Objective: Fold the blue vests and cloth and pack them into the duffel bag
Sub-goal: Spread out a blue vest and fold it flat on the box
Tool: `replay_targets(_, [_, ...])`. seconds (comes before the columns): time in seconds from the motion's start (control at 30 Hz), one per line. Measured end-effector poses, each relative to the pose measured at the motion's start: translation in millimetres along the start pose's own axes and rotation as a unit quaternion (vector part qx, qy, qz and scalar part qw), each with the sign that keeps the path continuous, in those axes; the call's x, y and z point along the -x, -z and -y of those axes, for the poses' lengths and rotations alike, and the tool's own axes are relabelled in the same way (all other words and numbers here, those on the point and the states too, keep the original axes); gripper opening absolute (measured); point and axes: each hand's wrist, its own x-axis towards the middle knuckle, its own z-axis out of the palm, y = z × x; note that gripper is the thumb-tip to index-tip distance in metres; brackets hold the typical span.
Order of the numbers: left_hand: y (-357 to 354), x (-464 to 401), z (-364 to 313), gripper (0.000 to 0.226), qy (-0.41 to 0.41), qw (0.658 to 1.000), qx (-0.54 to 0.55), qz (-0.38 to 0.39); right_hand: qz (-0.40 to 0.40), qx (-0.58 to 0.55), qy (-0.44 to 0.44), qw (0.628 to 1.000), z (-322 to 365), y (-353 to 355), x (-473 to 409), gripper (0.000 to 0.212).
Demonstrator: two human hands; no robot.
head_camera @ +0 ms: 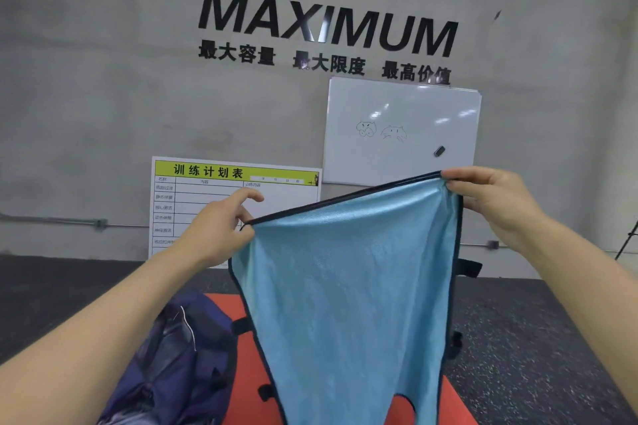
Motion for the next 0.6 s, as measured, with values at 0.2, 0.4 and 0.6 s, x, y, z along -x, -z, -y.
replay_targets(0.2, [20,0,-10,0.026,-0.008,0.999,0.026,-0.043,0.055,0.102,0.003,0.993,12,20,12,0.024])
replay_targets(0.4, [51,1,-20,0.047,0.018,0.998,0.048,-0.046,0.115,0.225,0.004,0.968,29,37,31,0.031])
replay_targets(0.6, [74,12,-35,0.038,0.014,0.989,0.142,-0.038,0.123,0.153,-0.053,0.979,53,43,58,0.024])
